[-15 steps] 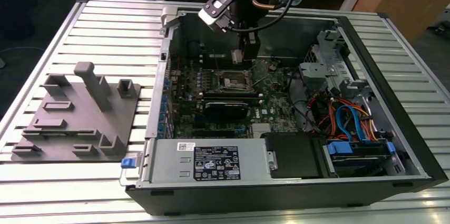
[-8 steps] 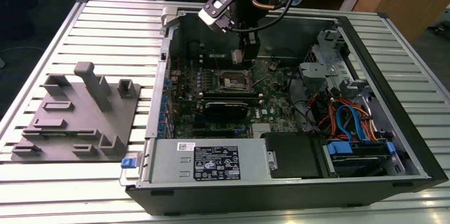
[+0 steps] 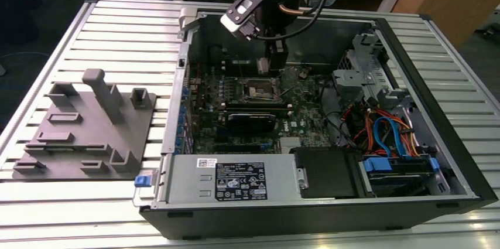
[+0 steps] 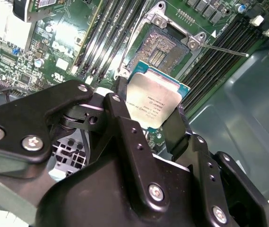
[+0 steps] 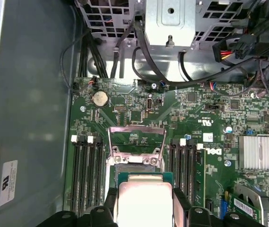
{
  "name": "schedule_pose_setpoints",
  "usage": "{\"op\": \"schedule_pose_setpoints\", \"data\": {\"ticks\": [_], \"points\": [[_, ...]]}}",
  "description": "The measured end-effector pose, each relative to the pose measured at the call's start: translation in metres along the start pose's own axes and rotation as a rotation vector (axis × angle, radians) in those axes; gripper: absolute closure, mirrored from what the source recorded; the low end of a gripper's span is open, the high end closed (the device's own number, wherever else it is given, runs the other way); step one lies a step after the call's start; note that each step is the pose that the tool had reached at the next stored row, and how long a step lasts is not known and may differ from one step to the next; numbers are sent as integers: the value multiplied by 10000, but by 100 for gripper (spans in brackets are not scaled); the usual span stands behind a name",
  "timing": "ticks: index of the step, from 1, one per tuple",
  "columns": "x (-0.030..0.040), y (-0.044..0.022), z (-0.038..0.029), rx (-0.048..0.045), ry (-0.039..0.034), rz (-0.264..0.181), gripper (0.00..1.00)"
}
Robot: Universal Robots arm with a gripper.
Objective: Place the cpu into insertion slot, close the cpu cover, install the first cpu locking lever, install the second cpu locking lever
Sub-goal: 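Place the cpu into insertion slot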
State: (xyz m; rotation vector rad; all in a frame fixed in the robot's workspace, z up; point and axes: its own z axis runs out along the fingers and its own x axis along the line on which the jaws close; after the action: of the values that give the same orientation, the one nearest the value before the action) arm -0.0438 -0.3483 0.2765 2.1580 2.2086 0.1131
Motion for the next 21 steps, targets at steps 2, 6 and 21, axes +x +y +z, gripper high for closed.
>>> {"op": "schedule_pose_setpoints", "data": {"ticks": [2,6,21], "points": [[-1,-3,35,0,0,0,46],[-1,-8,90,0,0,1,46],[-2,-28,220,0,0,-1,46]]}}
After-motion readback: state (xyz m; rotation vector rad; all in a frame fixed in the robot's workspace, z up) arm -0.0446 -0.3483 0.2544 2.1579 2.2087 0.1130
